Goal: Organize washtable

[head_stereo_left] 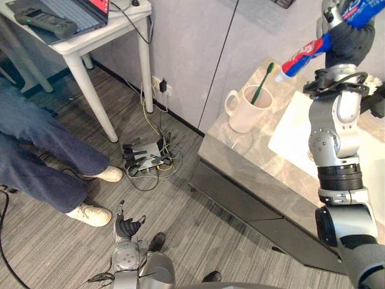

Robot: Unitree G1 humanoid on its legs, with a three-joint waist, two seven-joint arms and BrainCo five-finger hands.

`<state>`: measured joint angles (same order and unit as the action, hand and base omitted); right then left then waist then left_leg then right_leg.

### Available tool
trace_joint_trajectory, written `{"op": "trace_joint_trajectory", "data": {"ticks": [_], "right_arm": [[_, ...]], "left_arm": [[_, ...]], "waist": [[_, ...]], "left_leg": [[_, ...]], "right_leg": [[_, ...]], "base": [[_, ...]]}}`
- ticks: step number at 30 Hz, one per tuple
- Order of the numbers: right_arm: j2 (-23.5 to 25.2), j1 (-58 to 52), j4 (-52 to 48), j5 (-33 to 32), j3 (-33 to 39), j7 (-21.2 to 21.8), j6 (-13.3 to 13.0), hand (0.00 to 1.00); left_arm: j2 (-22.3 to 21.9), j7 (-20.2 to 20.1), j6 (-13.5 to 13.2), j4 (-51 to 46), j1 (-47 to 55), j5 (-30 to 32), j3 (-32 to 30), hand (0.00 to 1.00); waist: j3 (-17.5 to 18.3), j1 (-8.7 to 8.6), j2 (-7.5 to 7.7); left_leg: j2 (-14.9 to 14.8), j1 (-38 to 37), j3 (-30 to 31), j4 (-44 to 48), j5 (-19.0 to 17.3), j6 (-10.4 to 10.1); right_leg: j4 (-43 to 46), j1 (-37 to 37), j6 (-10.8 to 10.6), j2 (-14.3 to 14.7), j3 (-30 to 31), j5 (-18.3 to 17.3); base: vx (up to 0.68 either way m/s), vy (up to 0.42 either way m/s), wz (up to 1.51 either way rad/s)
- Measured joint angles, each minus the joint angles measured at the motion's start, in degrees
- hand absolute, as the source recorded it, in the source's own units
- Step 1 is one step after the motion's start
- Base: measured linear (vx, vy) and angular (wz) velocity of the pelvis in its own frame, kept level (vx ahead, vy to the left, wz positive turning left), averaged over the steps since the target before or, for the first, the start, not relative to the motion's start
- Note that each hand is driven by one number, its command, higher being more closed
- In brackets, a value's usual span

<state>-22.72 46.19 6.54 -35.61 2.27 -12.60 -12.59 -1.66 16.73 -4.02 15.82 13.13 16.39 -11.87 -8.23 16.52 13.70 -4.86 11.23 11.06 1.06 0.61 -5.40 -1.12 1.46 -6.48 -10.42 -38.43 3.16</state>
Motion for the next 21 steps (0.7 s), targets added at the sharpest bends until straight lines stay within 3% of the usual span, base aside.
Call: {"op": "trace_joint_trajectory", "data": {"ticks": [6,21], "right_arm": [[2.3,-2.0,0.0,-0.6,0.0,0.0,-0.1,1.00],[2.0,-2.0,1.8,-0.8,-0.7,0.2,-0.3,1.00]], "left_arm": [[0.3,0.0,0.1,1.9,-0.9,-0.5,0.2,0.00],[1.0,-0.1,0.0,2.9,-0.9,-3.1,0.8,0.00]], "waist": [[-0.6,0.03,0.65],[-2.1,-0.02,1.11]], "left_leg": [[-0.2,0.2,0.7,0.0,-0.1,-0.1],[-0.2,1.0,1.1,0.0,0.0,-0.1]], "right_leg": [[0.0,0.0,0.0,0.3,0.0,0.0],[0.0,0.6,0.0,0.3,0.0,0.0]], "base": [[0.00,-0.003,0.03],[0.00,0.000,0.01]]}}
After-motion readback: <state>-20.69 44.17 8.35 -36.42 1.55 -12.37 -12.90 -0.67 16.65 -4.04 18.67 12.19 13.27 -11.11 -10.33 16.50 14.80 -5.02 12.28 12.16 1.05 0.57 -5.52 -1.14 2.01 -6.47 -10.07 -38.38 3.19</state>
